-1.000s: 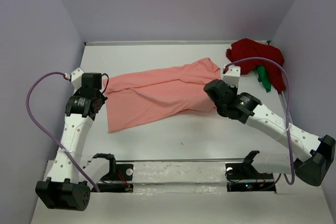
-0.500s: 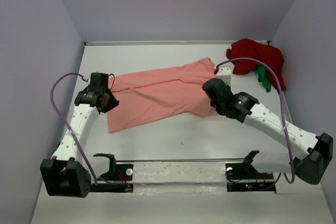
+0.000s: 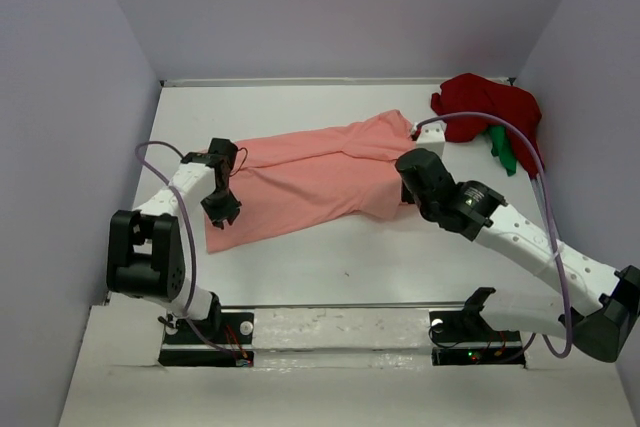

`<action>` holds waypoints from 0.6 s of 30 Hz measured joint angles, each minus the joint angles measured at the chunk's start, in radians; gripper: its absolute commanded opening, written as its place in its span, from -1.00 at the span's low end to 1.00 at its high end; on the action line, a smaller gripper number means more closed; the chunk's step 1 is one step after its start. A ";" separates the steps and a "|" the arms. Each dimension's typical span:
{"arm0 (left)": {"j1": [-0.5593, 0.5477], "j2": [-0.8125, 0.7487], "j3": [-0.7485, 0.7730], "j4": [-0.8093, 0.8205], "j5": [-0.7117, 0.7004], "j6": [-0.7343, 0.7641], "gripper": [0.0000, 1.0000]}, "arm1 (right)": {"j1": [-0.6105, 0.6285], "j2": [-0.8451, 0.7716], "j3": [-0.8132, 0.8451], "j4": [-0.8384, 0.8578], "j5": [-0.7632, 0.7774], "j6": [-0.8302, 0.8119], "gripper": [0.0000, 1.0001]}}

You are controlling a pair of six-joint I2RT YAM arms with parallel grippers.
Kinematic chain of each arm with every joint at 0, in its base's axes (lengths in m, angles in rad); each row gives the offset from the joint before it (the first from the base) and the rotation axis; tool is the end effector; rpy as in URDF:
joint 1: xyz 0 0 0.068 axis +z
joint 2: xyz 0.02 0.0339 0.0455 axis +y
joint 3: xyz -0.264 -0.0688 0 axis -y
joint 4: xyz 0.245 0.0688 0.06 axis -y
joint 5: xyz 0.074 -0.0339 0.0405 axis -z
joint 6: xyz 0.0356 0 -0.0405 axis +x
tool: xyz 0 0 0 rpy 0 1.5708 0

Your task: Fold and stack the t-shirts

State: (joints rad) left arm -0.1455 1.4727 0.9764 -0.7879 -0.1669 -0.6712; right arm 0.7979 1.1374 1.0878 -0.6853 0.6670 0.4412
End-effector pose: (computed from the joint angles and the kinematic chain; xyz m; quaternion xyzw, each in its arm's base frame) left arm 0.2670 -0.0331 0.2077 -0.2678 0.9493 0.0192 0.1634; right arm 0.1781 0.1510 0.3325 -0.0224 0.8734 -0.0209 0.4860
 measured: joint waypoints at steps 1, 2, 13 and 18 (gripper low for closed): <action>-0.009 0.026 0.000 -0.001 -0.031 -0.003 -0.32 | 0.000 -0.005 -0.007 0.008 -0.005 0.000 -1.00; -0.014 0.035 -0.001 -0.002 -0.050 -0.006 -0.32 | 0.000 -0.011 -0.018 0.015 -0.009 0.000 -1.00; -0.100 0.095 0.010 -0.104 -0.263 -0.109 -0.28 | 0.000 -0.050 -0.071 0.020 -0.033 -0.008 -1.00; -0.153 0.144 0.014 -0.199 -0.289 -0.174 -0.28 | 0.000 -0.065 -0.071 0.020 -0.036 -0.020 -1.00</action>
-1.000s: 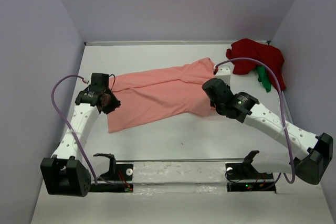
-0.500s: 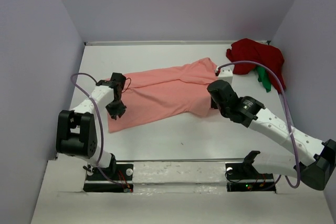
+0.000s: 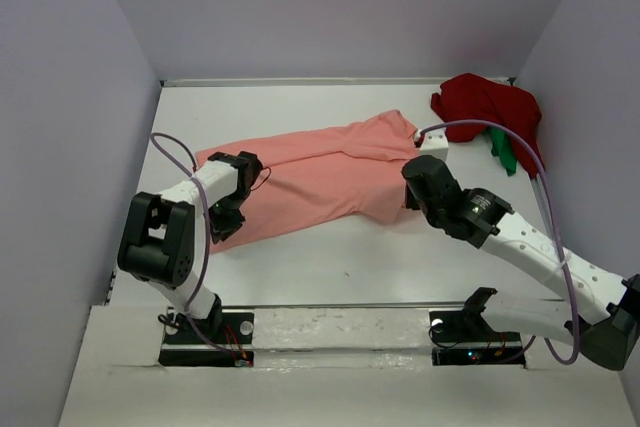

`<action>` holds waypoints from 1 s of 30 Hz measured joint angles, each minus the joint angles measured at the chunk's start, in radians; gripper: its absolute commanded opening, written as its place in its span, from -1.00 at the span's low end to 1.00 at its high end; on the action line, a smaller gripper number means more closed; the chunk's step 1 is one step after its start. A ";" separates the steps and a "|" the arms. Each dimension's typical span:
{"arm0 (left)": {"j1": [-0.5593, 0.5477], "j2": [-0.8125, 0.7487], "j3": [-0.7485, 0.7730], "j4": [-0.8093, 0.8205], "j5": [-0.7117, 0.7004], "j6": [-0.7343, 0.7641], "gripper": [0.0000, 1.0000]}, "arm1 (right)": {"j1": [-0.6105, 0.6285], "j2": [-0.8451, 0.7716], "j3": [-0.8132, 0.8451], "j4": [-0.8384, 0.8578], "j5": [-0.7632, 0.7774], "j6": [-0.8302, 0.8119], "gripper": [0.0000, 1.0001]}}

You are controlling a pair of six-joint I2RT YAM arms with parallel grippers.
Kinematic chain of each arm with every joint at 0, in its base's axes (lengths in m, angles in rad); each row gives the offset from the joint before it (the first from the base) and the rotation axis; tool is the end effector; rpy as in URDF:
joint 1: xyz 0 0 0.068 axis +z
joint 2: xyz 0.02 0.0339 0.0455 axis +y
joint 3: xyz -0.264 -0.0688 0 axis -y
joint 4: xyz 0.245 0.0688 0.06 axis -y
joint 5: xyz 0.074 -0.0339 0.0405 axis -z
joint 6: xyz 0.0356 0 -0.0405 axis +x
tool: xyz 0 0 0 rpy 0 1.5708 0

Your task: Fold and stack the t-shirts

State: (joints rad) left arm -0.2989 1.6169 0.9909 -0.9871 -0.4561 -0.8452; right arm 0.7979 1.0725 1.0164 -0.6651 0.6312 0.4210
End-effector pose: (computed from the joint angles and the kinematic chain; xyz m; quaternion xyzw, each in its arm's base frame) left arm 0.2544 -0.0620 0.1764 -0.2581 0.9391 0.2012 0.1050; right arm 0.1679 0.1421 0.3237 -0.0366 0.8748 -0.0076 0.4831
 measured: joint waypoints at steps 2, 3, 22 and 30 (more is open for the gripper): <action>-0.010 -0.017 0.000 -0.028 0.014 -0.013 -0.25 | 0.000 -0.009 0.000 0.000 -0.001 -0.004 -1.00; -0.010 -0.032 0.000 -0.040 0.025 -0.020 -0.24 | 0.000 -0.013 0.000 0.000 -0.002 -0.006 -1.00; 0.001 -0.426 -0.071 -0.081 0.091 0.031 -0.14 | 0.000 -0.061 0.000 0.000 -0.036 -0.034 -1.00; 0.095 -0.390 -0.155 -0.013 0.185 0.074 0.14 | 0.000 -0.081 -0.002 0.000 -0.053 -0.046 -1.00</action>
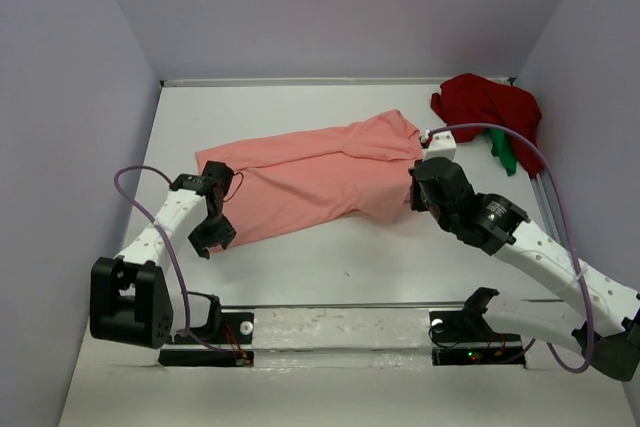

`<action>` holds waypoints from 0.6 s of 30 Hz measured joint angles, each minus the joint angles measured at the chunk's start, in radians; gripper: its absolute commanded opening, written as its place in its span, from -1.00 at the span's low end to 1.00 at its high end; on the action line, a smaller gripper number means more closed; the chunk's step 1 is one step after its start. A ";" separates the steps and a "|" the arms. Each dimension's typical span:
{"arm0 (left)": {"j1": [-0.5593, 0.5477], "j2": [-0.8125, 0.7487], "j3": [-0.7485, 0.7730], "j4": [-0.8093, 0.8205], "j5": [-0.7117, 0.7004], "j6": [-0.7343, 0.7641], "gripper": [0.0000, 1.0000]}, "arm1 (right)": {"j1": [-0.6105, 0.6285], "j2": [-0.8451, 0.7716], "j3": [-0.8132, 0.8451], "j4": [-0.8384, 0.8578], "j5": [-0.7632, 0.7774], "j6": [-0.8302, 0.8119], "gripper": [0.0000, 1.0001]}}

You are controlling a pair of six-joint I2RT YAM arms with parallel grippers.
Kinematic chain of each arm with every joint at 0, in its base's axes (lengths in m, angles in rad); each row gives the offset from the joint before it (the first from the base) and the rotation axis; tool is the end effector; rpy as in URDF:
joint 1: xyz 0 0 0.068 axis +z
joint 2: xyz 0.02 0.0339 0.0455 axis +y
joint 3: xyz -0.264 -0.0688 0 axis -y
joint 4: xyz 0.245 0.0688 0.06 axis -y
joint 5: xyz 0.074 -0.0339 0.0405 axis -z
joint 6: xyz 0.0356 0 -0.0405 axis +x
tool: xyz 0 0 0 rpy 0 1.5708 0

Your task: Fold and stack the t-shirts

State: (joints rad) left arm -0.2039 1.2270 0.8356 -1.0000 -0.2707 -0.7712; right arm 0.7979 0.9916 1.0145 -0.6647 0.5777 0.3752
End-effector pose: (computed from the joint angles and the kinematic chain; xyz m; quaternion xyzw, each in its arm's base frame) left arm 0.1975 -0.0311 0.2175 -0.2878 0.9441 0.0772 0.1414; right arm 0.1551 0.1312 0.3379 -0.0550 0.8647 0.0256 0.4986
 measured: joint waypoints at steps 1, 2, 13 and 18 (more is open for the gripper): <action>0.008 0.017 -0.007 0.010 0.011 0.004 0.14 | 0.000 -0.003 0.000 0.000 -0.002 -0.003 -1.00; 0.016 0.038 -0.011 0.020 0.021 0.008 0.14 | 0.000 -0.006 0.000 0.000 -0.002 -0.005 -1.00; 0.080 0.117 -0.011 0.116 0.031 0.050 0.14 | 0.000 -0.032 -0.002 0.000 -0.010 -0.014 -1.00; 0.116 0.183 -0.011 0.162 0.036 0.064 0.15 | 0.000 -0.043 -0.002 -0.001 -0.010 -0.017 -1.00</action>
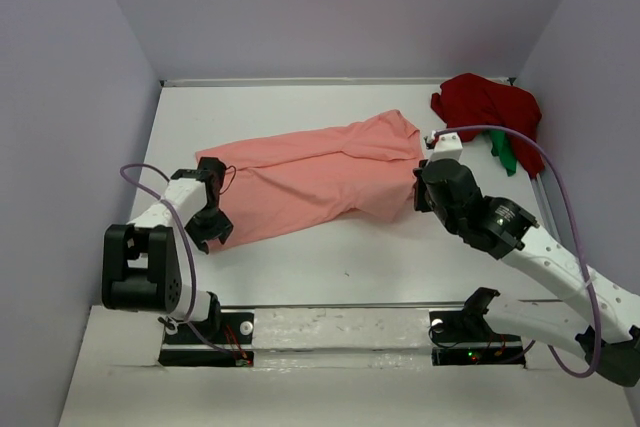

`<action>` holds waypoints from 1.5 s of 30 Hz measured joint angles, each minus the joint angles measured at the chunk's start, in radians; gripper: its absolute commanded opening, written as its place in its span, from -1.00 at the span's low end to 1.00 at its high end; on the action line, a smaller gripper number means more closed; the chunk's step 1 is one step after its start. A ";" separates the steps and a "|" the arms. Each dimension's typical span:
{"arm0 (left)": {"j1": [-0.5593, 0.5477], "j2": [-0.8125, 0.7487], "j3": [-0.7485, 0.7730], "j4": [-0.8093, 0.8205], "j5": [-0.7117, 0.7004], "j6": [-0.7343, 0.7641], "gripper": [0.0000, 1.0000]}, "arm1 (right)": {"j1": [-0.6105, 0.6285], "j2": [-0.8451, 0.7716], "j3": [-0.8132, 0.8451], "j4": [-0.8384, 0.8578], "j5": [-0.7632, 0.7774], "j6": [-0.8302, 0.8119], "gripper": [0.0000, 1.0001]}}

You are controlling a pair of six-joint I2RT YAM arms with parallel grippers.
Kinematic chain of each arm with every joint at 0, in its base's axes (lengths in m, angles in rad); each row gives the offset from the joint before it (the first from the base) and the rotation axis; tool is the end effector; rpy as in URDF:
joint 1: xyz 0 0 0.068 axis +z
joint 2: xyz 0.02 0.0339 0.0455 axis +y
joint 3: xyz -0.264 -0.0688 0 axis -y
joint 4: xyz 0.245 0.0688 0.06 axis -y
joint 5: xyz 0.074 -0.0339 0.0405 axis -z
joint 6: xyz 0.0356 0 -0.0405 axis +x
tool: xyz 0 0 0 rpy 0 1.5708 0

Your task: Fold and stack the t-shirts

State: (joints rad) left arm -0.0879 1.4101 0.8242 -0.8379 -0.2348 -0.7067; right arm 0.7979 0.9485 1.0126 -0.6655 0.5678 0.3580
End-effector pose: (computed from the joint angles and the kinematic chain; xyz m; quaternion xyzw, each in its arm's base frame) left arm 0.2308 -0.0120 0.1812 -0.3098 0.9408 0.0795 0.1124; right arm 0.1481 0.1245 0.3447 -0.0580 0.8574 0.0368 0.5100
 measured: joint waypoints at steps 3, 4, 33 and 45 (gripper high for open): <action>0.005 0.037 0.000 0.019 0.001 0.008 0.15 | 0.000 -0.008 0.000 0.000 0.000 -0.001 -1.00; 0.005 0.057 0.000 0.028 0.003 0.012 0.15 | 0.000 -0.010 0.000 0.000 0.000 -0.001 -1.00; 0.064 0.124 0.012 0.077 0.057 0.073 -1.00 | 0.000 -0.003 0.008 -0.035 0.000 0.015 -1.00; 0.063 -0.076 0.137 -0.041 0.103 0.078 -1.00 | 0.000 0.072 0.016 -0.061 0.046 0.042 -1.00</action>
State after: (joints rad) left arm -0.0250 1.3338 0.9611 -0.8787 -0.1322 -0.6285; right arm 0.7979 1.0203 1.0290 -0.7261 0.6140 0.4004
